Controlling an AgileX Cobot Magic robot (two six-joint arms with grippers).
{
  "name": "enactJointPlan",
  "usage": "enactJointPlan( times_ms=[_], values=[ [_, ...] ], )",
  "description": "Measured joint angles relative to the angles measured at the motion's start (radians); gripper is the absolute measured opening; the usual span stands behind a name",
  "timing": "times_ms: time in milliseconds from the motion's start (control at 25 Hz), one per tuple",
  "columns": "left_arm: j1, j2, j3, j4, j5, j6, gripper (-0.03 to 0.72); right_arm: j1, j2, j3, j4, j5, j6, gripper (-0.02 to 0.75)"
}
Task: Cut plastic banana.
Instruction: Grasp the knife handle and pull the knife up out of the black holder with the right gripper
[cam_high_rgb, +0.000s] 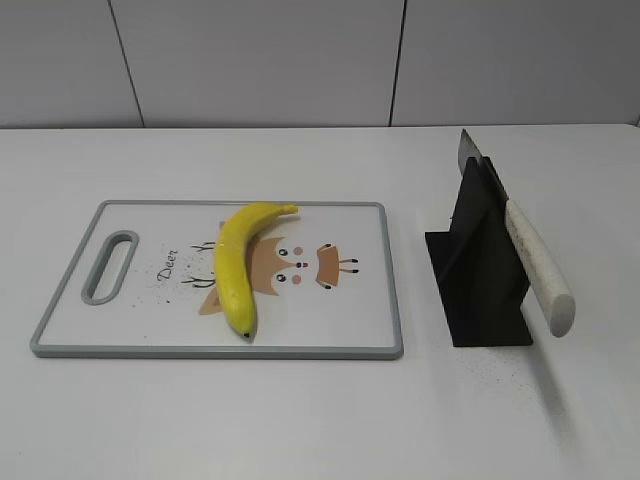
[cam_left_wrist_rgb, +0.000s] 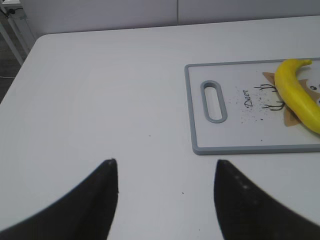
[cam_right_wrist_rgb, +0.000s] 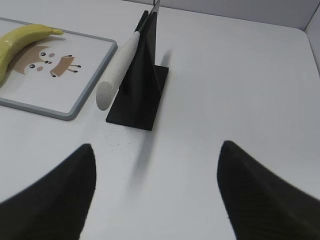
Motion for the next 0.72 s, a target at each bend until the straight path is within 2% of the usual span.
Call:
enactJointPlan(
  times_ms=[720],
  values=[
    [0.000, 0.000, 0.000, 0.000, 0.000, 0.000, 0.579, 0.000, 0.000, 0.000, 0.000, 0.000, 0.000, 0.590]
  ],
)
